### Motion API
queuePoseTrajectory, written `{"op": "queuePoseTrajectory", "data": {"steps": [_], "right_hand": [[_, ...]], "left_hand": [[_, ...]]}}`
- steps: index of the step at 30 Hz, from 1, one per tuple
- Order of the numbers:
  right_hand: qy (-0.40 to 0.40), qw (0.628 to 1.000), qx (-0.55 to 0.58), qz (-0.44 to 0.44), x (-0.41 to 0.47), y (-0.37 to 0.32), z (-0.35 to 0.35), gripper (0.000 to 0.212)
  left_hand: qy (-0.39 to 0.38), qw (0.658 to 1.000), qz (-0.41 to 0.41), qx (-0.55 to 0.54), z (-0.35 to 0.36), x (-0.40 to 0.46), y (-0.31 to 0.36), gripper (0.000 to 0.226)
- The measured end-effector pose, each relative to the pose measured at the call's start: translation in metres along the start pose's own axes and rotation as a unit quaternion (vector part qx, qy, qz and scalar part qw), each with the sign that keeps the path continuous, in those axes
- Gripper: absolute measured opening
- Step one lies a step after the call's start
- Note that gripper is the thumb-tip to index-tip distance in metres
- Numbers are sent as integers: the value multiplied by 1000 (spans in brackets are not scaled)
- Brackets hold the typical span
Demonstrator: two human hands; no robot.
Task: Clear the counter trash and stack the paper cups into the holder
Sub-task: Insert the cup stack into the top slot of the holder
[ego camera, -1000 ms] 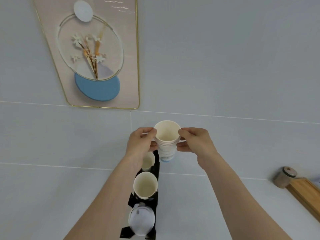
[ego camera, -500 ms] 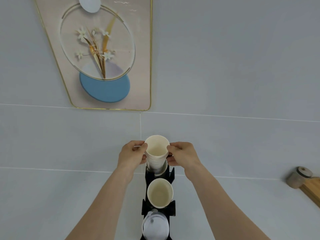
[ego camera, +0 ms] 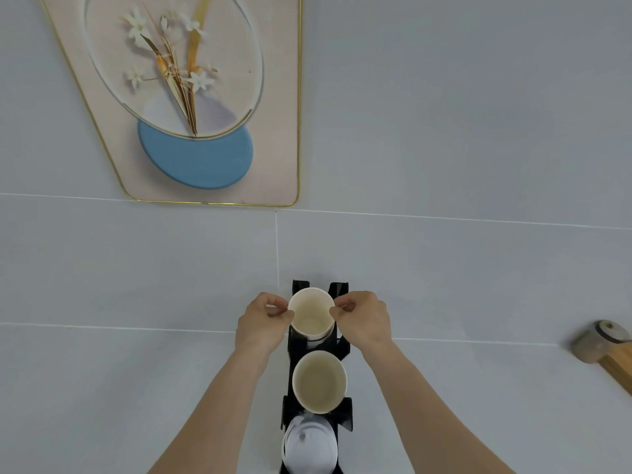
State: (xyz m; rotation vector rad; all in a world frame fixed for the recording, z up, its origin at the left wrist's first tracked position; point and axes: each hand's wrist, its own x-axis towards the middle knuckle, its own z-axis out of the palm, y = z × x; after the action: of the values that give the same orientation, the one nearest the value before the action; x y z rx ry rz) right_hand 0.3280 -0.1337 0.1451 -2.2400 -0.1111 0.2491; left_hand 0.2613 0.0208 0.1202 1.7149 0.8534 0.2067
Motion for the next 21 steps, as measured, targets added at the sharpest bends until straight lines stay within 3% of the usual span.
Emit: {"op": "queuePoseTrajectory", "data": {"steps": [10,18,21], "right_hand": [[3,1000,-22,23,5,13,11,22],[8,999,-38,25,3,21,12,21],[2,998,-55,18,-3,24,9,35]], "left_hand": [[3,999,4,36,5,0,-4,9],[-34,995,35,85,5,-12,1,23],[-62,991,49,105,1,-18,-1,30]]}}
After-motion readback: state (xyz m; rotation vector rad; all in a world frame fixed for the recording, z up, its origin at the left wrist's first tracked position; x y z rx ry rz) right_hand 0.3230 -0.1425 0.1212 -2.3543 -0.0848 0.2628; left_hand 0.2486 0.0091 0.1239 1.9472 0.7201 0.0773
